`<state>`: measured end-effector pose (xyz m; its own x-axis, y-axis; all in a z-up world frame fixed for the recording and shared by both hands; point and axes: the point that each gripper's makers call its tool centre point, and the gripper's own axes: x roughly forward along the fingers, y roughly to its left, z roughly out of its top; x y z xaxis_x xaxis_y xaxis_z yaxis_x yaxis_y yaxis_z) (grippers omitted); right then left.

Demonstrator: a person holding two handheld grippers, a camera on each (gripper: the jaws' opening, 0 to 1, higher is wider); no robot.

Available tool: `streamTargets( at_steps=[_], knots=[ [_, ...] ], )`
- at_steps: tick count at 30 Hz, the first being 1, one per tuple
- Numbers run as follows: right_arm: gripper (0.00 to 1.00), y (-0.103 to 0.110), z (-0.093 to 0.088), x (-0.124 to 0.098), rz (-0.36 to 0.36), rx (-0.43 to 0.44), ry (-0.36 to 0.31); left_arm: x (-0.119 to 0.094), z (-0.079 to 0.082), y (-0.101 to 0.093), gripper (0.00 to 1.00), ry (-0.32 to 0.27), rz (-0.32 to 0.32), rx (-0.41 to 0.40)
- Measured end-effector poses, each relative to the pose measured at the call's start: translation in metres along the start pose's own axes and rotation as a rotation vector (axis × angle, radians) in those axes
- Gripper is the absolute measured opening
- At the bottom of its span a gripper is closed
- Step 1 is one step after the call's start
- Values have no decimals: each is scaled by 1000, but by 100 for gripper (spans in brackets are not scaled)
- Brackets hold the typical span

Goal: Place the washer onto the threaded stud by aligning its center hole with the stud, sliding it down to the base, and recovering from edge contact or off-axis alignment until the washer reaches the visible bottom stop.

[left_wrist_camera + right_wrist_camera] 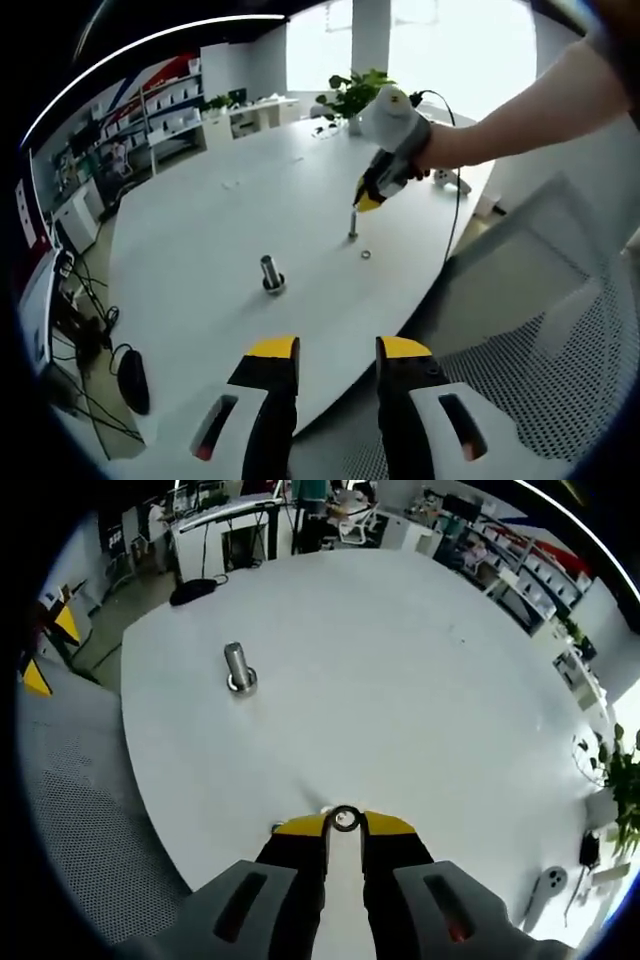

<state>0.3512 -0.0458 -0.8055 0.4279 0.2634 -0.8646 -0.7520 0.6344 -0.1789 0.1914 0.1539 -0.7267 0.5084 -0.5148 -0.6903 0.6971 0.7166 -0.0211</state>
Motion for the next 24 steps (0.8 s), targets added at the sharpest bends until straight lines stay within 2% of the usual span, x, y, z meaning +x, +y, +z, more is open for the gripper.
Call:
streamTargets(
  at_steps=[24],
  knots=[
    [14, 2, -6, 14, 28, -4, 48, 1, -2, 2, 28, 11, 12, 3]
  ],
)
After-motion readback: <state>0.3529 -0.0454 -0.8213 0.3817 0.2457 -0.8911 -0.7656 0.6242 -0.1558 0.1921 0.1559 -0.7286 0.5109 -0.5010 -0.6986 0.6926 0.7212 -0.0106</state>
